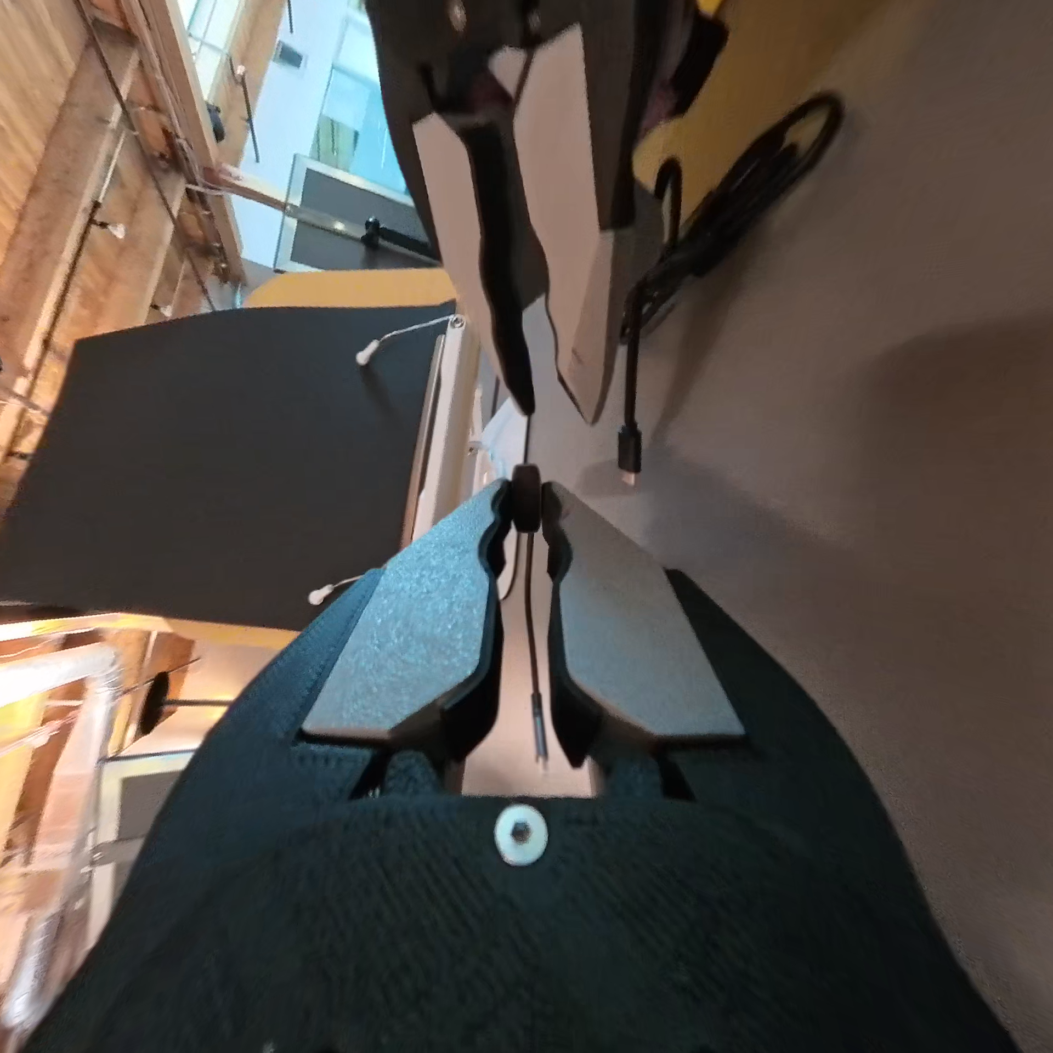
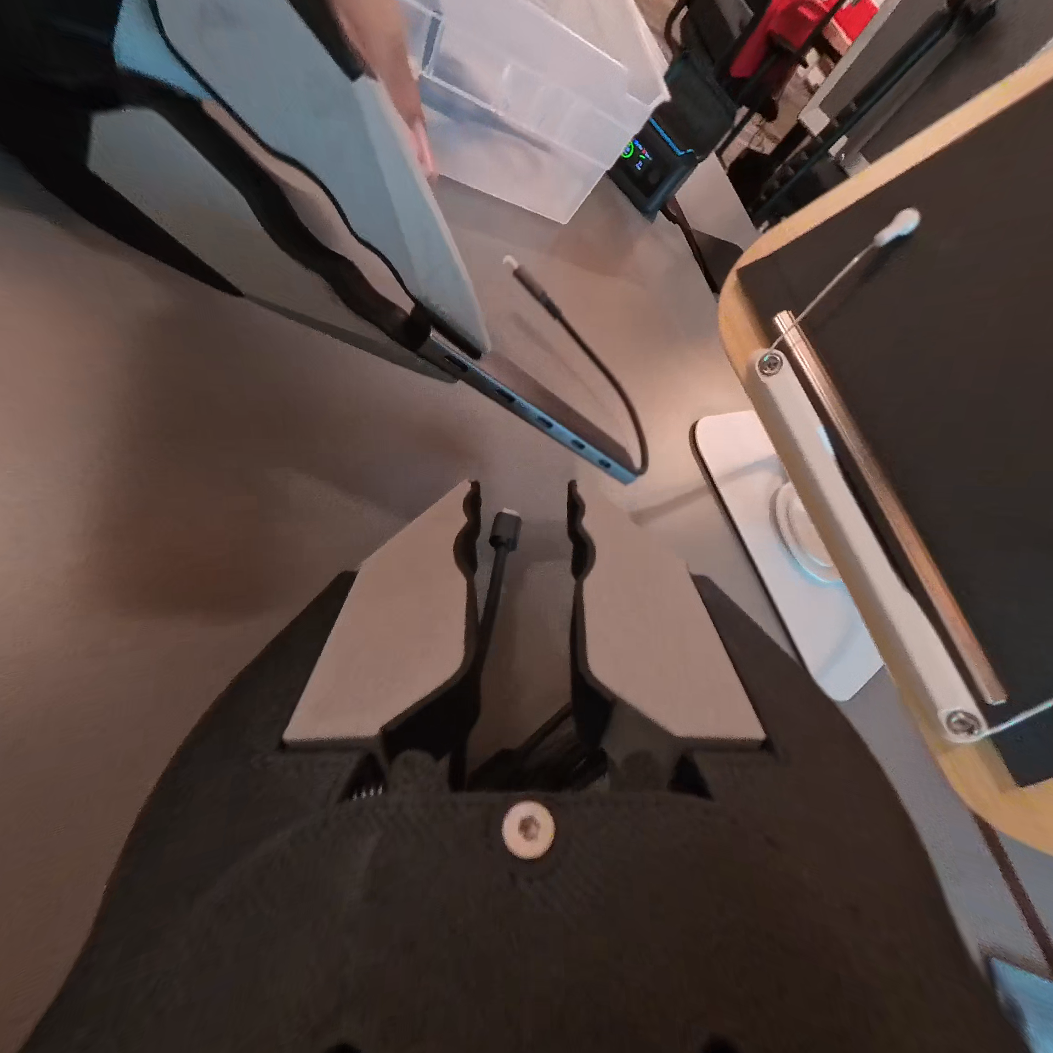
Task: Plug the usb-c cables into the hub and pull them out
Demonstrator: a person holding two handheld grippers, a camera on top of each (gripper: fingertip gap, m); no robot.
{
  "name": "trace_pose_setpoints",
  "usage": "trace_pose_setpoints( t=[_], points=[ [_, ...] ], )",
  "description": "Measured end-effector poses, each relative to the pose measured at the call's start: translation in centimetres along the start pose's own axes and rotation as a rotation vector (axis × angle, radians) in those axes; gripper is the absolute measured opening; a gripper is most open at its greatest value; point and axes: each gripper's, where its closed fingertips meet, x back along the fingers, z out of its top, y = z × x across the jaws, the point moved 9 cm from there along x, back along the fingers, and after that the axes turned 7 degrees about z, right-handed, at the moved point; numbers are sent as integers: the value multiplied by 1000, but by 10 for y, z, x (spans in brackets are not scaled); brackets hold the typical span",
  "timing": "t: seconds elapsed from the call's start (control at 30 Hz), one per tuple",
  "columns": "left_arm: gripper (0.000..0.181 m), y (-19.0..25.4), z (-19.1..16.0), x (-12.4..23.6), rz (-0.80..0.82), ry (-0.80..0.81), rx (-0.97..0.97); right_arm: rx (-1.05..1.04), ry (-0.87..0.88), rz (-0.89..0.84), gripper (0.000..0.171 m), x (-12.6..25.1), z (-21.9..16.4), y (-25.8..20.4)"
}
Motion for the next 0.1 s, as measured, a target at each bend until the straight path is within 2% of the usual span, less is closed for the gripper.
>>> trace_pose_setpoints(
  t=[0.1],
  points=[
    [8,1,-4,-3,26,-40,-60,-80,12,27,29,6,-1,6]
  ],
)
